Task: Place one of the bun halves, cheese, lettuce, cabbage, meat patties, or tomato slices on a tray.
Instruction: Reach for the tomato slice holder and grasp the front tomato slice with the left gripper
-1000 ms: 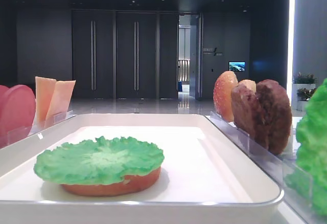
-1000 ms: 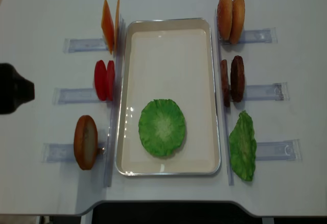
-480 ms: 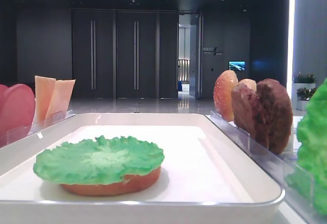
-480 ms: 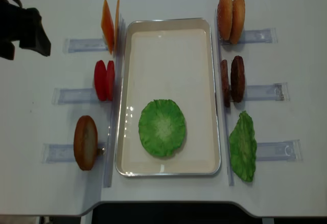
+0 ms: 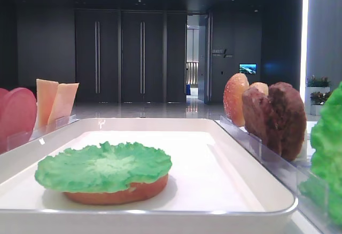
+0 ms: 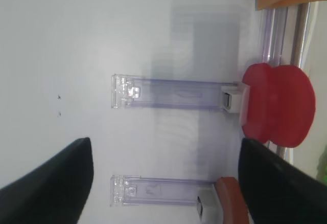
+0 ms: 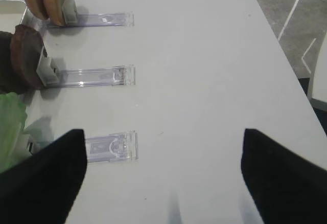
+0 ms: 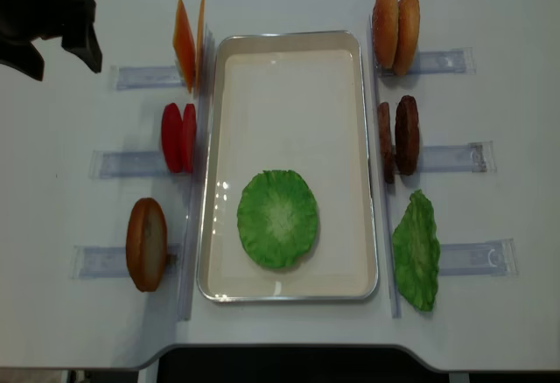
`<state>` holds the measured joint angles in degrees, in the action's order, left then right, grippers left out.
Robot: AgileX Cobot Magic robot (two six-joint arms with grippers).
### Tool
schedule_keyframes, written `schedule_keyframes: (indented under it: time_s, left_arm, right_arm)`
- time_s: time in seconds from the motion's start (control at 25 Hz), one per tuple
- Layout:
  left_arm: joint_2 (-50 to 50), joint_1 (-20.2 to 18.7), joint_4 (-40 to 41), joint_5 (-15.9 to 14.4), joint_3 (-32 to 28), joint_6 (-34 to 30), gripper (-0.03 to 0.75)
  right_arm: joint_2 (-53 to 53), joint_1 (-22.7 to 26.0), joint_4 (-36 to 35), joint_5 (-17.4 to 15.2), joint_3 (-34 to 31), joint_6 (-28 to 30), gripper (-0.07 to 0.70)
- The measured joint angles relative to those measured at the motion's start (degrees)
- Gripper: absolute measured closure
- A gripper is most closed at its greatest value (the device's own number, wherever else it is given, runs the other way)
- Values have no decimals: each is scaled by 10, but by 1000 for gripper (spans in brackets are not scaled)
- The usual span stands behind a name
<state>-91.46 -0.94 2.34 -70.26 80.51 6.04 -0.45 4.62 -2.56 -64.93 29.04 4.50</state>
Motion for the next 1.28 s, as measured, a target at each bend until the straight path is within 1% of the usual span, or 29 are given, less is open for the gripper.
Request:
schedule_keyframes:
  time_s: [0.2, 0.4, 0.6, 0.72, 0.88, 1.08, 1.28]
  left_arm:
    - [-3, -33, 20, 1, 1, 33, 24]
    - [-7, -87, 27, 4, 1, 81, 24]
    - [-31, -146, 32, 6, 1, 136, 22]
    - [-49, -178, 34, 18, 1, 174, 22]
    - [-73, -215, 34, 40, 1, 207, 22]
    - [-105, -243, 35, 52, 1, 230, 22]
    - [-112, -250, 35, 56, 1, 241, 22]
  right_arm:
    - [0, 0, 0, 0, 0, 0, 48]
    - [0, 0, 0, 0, 0, 0, 48]
    - [0, 0, 0, 0, 0, 0, 48]
    - [0, 0, 0, 0, 0, 0, 48]
    - [0, 0, 0, 0, 0, 0, 48]
    - [0, 0, 0, 0, 0, 0, 48]
    - [0, 0, 0, 0, 0, 0, 48]
